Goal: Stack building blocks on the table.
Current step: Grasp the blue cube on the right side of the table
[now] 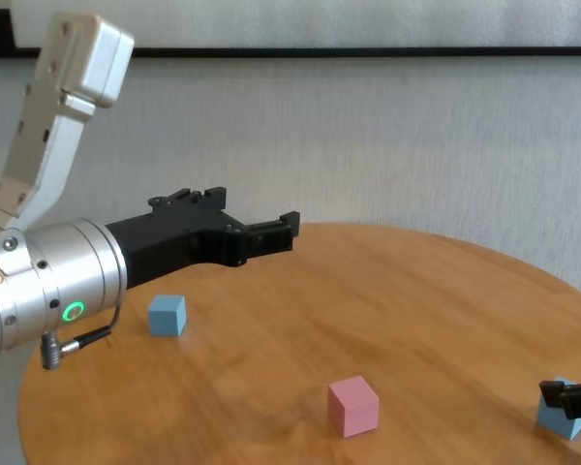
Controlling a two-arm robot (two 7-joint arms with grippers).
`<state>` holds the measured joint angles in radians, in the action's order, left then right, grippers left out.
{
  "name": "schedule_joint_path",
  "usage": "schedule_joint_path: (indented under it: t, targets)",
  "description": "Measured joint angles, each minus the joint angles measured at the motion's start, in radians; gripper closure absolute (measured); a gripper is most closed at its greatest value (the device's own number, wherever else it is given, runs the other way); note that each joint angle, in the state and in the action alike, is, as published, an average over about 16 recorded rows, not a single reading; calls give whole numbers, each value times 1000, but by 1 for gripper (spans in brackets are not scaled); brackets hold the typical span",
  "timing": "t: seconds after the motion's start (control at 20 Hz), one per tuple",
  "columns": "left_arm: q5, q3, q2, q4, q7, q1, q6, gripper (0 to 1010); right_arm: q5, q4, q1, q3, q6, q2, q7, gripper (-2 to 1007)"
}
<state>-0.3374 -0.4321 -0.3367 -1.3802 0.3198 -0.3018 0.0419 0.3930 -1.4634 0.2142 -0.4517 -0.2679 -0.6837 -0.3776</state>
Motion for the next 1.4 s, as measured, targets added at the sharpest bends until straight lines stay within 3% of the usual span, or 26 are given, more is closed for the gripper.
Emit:
schedule_joint_path:
  t: [0.65, 1.4]
  targets:
    - [0, -1, 0, 1, 1, -1, -1, 10, -27, 59, 39, -7, -42, 56, -42, 0]
    - [0, -2, 0, 1, 1, -1, -1, 10, -53, 84, 47, 5, -73, 83, -51, 8]
